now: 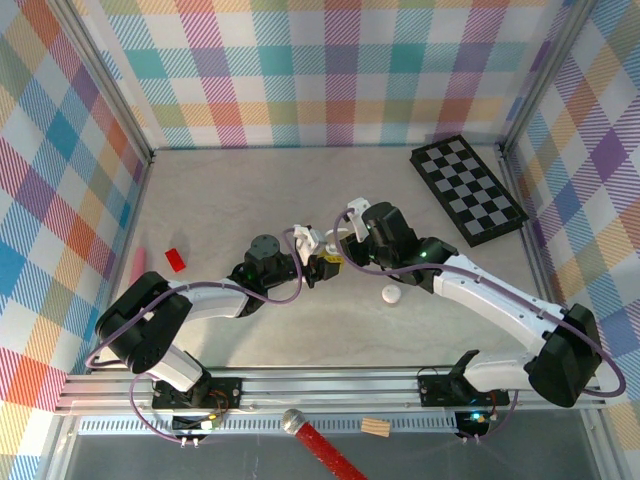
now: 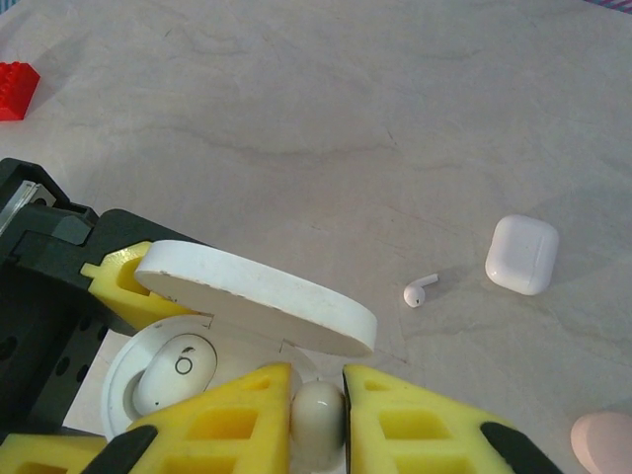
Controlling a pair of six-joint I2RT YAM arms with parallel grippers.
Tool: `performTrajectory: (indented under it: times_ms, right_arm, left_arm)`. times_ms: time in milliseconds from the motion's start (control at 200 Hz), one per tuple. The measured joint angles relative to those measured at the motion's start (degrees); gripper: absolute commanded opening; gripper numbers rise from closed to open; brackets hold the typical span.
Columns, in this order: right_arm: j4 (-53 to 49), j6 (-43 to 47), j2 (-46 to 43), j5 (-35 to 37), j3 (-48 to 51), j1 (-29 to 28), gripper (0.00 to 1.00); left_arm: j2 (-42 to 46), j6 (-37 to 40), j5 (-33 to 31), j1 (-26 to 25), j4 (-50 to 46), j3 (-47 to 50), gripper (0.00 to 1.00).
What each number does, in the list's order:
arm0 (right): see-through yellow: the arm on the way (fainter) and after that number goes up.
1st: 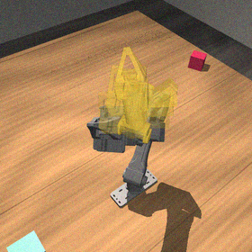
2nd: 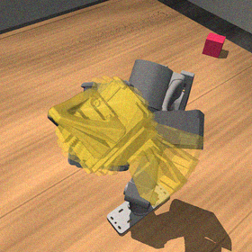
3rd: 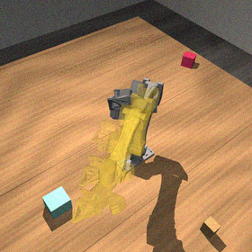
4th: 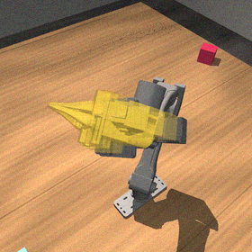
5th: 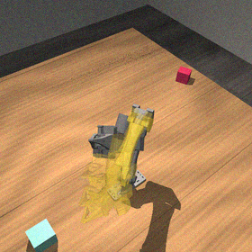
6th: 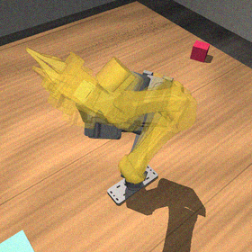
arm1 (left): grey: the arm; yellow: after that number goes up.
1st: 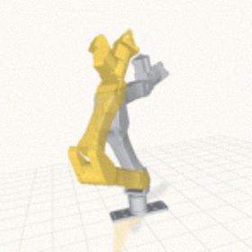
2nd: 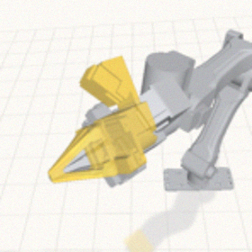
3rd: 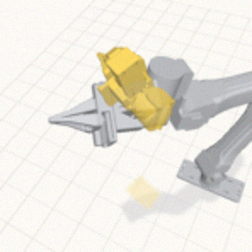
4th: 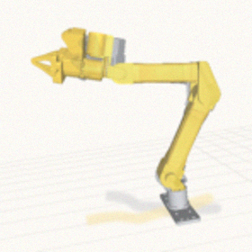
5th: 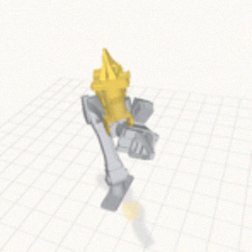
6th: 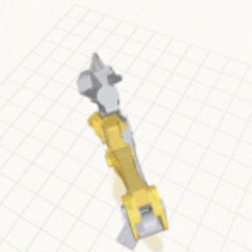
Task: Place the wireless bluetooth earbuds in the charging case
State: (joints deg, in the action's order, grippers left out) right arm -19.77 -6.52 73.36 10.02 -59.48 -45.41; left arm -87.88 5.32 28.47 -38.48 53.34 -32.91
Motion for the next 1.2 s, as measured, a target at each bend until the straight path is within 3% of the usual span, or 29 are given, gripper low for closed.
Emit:
performTrajectory:
  times_ms: [715,865,985,1200]
  right_arm:
    - [0.0,-1.6,-1.5,-2.6,0.0,0.0,0.34]
    - [0.7,-3.3,-4.7,-2.8,0.3,0.4,0.46]
    - [3.1,-5.7,-9.0,-6.7,2.1,2.3,0.55]
    - [4.5,-11.2,-9.7,-13.8,1.1,6.1,0.54]
  left_arm:
    - [0.4,-1.1,-0.1,0.0,-0.2,0.0,0.33]
    - [0.4,-1.3,0.0,0.1,1.1,0.0,0.33]
    - [0.4,-1.3,0.1,0.3,2.2,0.0,0.33]
    - [0.4,0.5,2.1,0.7,3.6,0.9,0.33]
